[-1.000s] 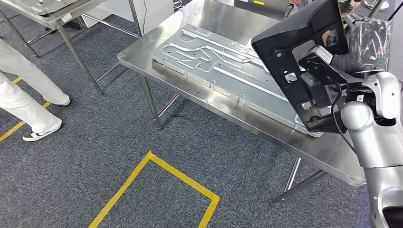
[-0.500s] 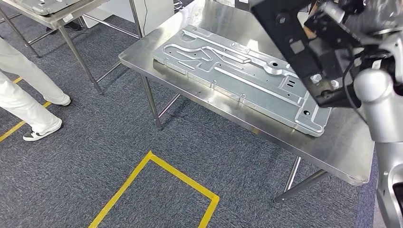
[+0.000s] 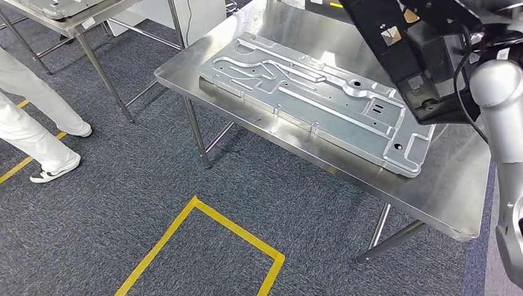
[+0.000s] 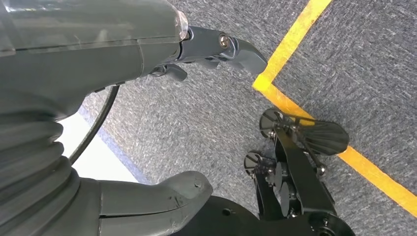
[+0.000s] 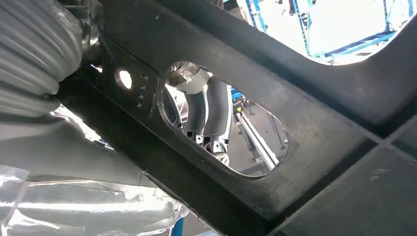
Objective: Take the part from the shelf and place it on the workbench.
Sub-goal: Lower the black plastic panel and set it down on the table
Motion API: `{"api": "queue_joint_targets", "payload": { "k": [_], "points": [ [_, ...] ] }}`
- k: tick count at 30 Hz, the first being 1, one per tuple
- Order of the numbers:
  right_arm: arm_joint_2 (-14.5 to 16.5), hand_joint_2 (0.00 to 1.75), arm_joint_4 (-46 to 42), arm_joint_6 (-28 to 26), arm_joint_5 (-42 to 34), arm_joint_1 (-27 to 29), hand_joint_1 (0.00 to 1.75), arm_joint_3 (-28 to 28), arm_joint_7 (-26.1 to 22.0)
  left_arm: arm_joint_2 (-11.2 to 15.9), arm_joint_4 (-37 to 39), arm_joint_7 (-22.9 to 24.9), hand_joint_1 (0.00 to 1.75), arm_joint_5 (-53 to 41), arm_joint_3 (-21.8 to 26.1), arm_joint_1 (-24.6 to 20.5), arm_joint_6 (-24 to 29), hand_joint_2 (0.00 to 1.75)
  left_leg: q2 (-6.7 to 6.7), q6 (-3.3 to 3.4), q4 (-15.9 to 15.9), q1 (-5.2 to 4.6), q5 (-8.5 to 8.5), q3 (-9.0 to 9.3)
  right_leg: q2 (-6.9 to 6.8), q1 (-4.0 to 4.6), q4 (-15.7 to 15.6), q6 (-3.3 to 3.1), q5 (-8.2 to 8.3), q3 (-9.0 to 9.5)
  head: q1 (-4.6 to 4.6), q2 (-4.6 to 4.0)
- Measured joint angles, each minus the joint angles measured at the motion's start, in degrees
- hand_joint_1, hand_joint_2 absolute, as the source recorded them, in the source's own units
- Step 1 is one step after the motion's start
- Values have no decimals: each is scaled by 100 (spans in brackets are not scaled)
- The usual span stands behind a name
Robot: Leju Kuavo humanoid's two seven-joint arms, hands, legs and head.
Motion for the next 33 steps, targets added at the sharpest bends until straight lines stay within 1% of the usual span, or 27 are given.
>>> {"api": "queue_joint_targets", "payload": {
  "k": [2,4,6,7,8,9,10,11,12,13,14,15,16,18,20,21,22,23,25,26,27,28,29,30,31,32,33],
  "points": [
    [5,175,42,-4,5,-10,175,14,-1,-1,0,0,0,4,0,-5,-3,175,1,26,22,-12,-15,-7,7,-14,-17,23,6,4,-1,0],
    [8,175,76,-10,8,-9,175,28,-2,-2,-1,0,0,7,0,-9,-3,175,12,54,-20,8,-9,14,22,-7,-37,50,2,12,1,0],
    [8,175,100,-18,7,-6,175,35,-3,-7,-3,-1,0,9,0,-15,-1,175,41,104,-134,45,23,93,-25,11,88,66,-91,-27,3,0],
    [8,175,109,-24,6,-7,175,36,-3,-9,-4,-2,0,9,0,-15,2,175,60,130,-189,63,38,135,-66,21,302,68,-213,-121,5,0],
    [8,175,119,-28,4,-5,175,37,-4,-12,-4,-2,0,10,0,-14,5,175,76,148,-212,64,38,161,-110,21,620,63,-372,-275,5,0],
    [8,175,130,-31,3,1,175,40,-5,-12,-4,-2,0,10,0,-12,9,175,89,157,-216,64,31,172,-134,21,996,63,-538,-479,6,0],
    [8,175,143,-33,2,17,175,44,-5,-13,-4,-2,0,10,0,-11,11,175,101,159,-211,64,19,177,-143,18,1316,69,-636,-671,7,0],
    [8,175,159,-33,2,33,175,51,-5,-14,-4,-2,0,10,0,-11,13,175,109,154,-203,64,6,182,-149,14,1483,73,-633,-794,6,0],
    [8,175,173,-33,2,45,175,59,-4,-17,-4,-2,0,10,0,-12,13,175,116,142,-189,65,-11,189,-160,11,1439,74,-515,-813,7,0],
    [8,175,183,-34,2,50,175,66,-4,-20,-4,-2,0,10,0,-13,13,175,120,125,-166,65,-35,200,-177,7,1165,71,-298,-709,7,0],
    [8,175,189,-34,2,47,175,70,-5,-24,-4,-2,0,10,0,-13,13,175,122,103,-137,66,-66,208,-203,6,771,60,-75,-540,7,0],
    [9,175,193,-36,1,43,175,73,-5,-27,-4,-2,0,11,0,-11,14,175,123,77,-101,58,-98,207,-228,20,418,43,85,-380,6,0],
    [11,175,196,-38,-2,41,175,75,-7,-27,-4,1,0,15,0,-8,16,175,123,49,-73,53,-122,203,-240,37,174,16,174,-269,4,0],
    [14,175,209,-43,-8,46,175,80,-9,-31,-4,11,0,25,0,-5,25,175,127,-8,-54,45,-149,197,-231,74,56,-38,169,-220,2,0],
    [16,175,218,-45,-14,49,175,82,-13,-31,-5,24,0,32,1,-13,31,175,135,-68,-30,52,-189,203,-208,56,25,-97,167,-191,1,0],
    [20,175,219,-48,-17,46,175,83,-16,-29,-5,30,0,36,2,-14,34,175,138,-101,60,58,-248,177,-204,43,8,-131,161,-159,-1,0],
    [25,175,219,-50,-20,43,175,83,-19,-26,-6,35,0,39,2,-15,38,175,138,-135,263,68,-354,93,-206,29,-8,-167,149,-118,-4,0],
    [31,175,219,-51,-23,44,175,83,-22,-24,-7,42,0,43,2,-13,43,175,136,-167,586,89,-498,-60,-210,29,-14,-196,129,-77,-7,0],
    [39,175,221,-51,-28,52,175,85,-27,-25,-7,52,0,45,2,-8,51,175,138,-211,1362,126,-770,-481,-204,34,-12,-226,75,-14,-11,0],
    [42,175,222,-50,-29,60,175,86,-30,-26,-7,54,0,45,2,-7,53,175,138,-225,1594,144,-787,-638,-194,35,-11,-225,43,22,-11,0],
    [45,175,223,-49,-31,65,175,89,-32,-26,-7,54,0,45,2,-5,54,175,138,-232,1606,157,-689,-693,-181,33,-10,-215,7,65,-12,0],
    [47,175,223,-49,-31,68,175,90,-33,-27,-7,53,0,45,2,-3,54,175,138,-233,1388,168,-486,-630,-167,28,-10,-200,-35,120,-13,0],
    [48,175,223,-49,-31,68,175,91,-34,-27,-7,52,0,45,2,-1,54,175,137,-227,977,176,-226,-471,-157,20,-10,-179,-84,182,-12,0],
    [48,175,224,-49,-31,61,175,92,-35,-26,-6,53,0,45,2,5,54,175,130,-221,594,170,-47,-291,-152,21,-13,-152,-132,230,-11,-1],
    [48,175,226,-49,-32,54,175,92,-35,-26,-5,52,0,45,2,8,54,175,121,-207,275,160,55,-141,-144,22,-16,-120,-171,261,-11,-1],
    [48,175,229,-48,-32,50,175,93,-34,-25,-5,52,0,45,2,8,54,175,113,-191,87,145,77,-52,-137,24,-32,-84,-195,279,-8,-1],
    [49,175,233,-49,-33,53,175,94,-34,-24,-4,51,0,45,2,7,54,175,108,-165,42,129,25,-18,-128,26,-40,-41,-189,284,-10,-1]
  ]
}}
